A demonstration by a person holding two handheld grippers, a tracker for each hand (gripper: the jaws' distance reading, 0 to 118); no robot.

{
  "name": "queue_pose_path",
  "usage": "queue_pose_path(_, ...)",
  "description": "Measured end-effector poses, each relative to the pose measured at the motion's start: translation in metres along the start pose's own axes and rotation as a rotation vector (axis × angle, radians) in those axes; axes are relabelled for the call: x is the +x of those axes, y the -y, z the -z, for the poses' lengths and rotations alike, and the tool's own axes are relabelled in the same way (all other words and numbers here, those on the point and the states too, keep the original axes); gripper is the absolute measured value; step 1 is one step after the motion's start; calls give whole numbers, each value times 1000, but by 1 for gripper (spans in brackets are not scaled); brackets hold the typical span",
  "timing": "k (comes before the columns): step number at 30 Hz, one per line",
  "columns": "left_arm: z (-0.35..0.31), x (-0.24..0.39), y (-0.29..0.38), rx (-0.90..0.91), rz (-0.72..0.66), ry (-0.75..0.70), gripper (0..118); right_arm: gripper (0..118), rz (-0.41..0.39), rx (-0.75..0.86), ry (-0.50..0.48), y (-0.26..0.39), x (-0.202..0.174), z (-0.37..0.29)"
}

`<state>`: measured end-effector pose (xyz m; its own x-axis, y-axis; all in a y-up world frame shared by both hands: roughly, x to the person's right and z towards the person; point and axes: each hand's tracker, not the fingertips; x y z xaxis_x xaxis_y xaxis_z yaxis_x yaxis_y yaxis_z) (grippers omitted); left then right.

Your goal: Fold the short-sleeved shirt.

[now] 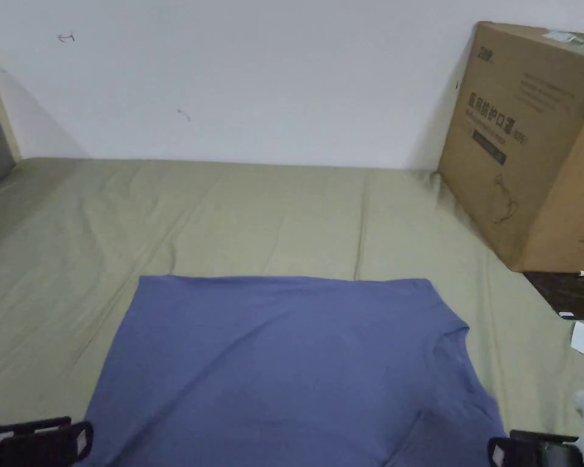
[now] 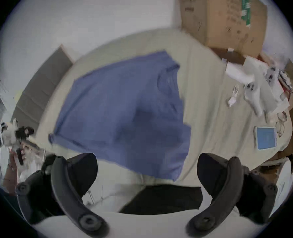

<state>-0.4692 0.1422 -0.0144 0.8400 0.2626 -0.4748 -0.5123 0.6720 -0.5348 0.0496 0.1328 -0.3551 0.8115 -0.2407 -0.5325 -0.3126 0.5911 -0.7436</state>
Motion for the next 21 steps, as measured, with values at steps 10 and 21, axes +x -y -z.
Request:
queue_pose_path(10,-21,52,-1,-51,182,-120,1,0,-111,190,43,-5,-64,-34)
queue_pose_path(21,53,-40,21,-166,-76,-96,67,0,-31,70,-28,7,-54,-9)
